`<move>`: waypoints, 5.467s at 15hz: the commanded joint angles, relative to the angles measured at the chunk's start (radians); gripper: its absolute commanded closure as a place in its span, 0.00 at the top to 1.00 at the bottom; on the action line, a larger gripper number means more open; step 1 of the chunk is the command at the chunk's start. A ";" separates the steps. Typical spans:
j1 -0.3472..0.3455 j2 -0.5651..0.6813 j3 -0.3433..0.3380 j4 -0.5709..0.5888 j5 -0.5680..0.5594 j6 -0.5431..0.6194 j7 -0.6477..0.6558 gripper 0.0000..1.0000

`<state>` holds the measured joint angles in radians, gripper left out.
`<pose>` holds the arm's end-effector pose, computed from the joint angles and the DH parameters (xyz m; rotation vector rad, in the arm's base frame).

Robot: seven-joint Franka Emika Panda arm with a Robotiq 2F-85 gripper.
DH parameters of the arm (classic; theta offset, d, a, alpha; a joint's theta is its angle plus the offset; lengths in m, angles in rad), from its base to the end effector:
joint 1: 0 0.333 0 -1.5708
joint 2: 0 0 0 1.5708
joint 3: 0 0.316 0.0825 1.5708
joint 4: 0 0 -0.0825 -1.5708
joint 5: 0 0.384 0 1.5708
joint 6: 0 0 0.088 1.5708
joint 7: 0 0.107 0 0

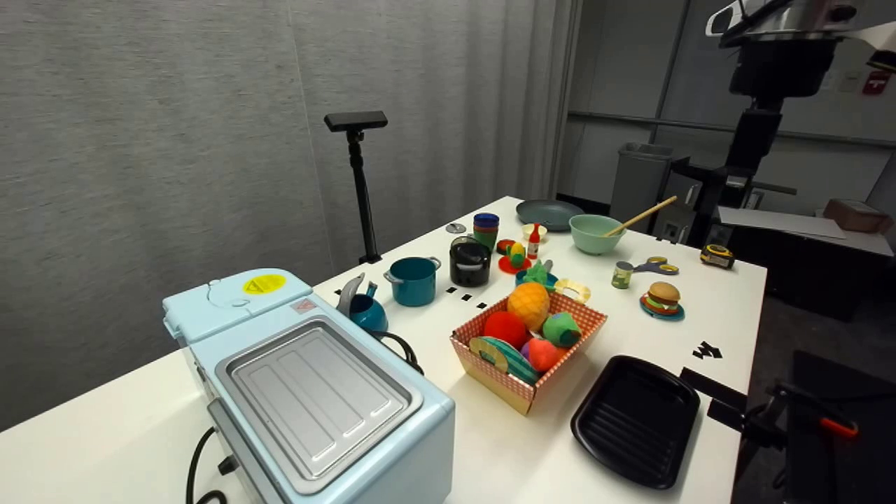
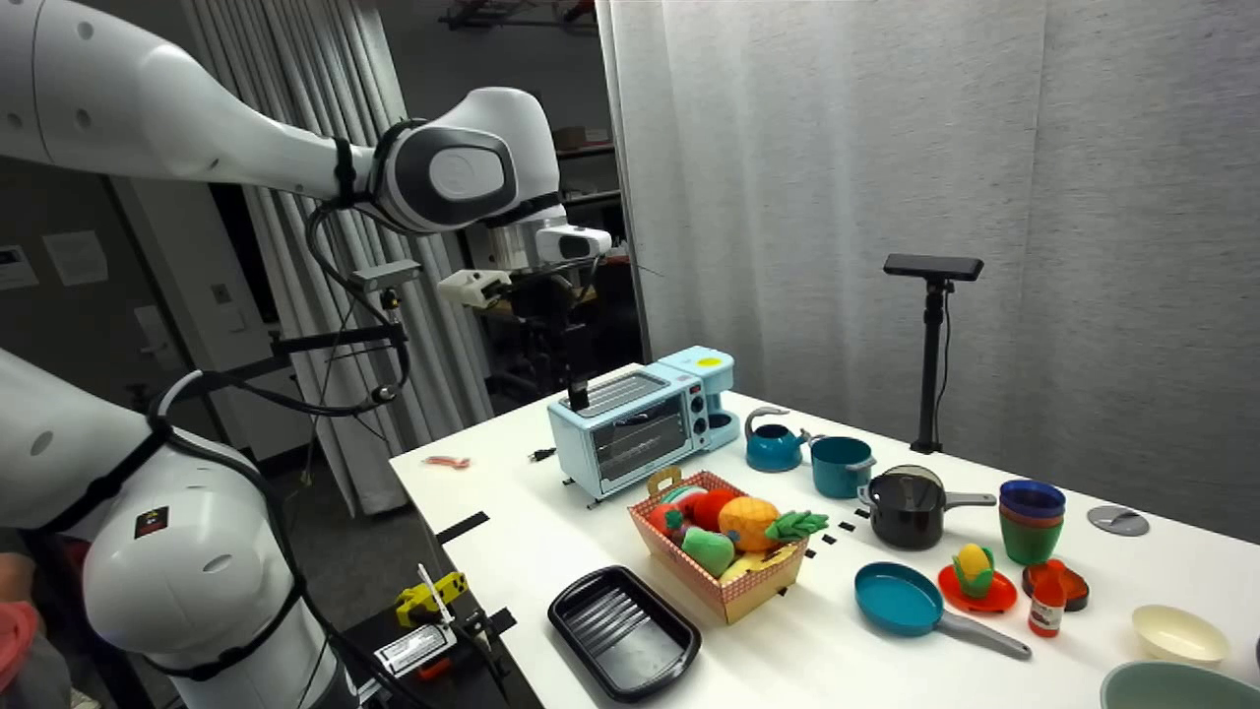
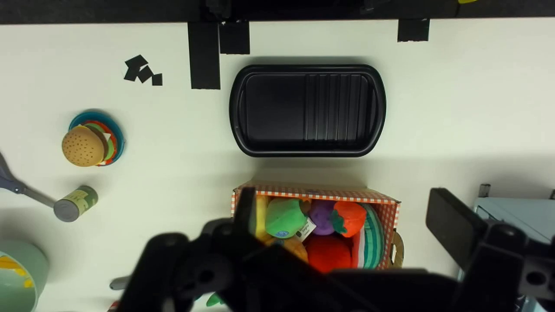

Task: Remove the yellow and red objects from the brown box and put them in the black tray

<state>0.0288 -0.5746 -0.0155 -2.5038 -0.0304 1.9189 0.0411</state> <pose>0.3730 0.0025 0.4777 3.1211 -0.0230 -0.0152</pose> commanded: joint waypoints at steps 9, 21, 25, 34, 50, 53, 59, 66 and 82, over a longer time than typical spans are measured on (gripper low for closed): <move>-0.012 0.056 0.015 0.025 0.008 0.016 0.013 1.00; -0.020 0.244 0.031 0.092 0.067 0.189 0.176 1.00; -0.016 0.239 0.030 0.074 0.050 0.185 0.161 1.00; -0.027 0.422 0.023 0.154 0.120 0.322 0.279 1.00; -0.036 0.730 -0.024 0.323 0.076 0.567 0.482 1.00; -0.029 0.808 -0.051 0.383 0.078 0.553 0.506 1.00; -0.018 0.902 -0.068 0.469 0.116 0.535 0.508 1.00; -0.005 0.940 -0.084 0.513 0.098 0.534 0.548 1.00; 0.042 1.091 -0.078 0.532 0.106 0.671 0.545 1.00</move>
<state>0.0364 0.4402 -0.0822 -2.0133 0.0747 2.5554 0.5649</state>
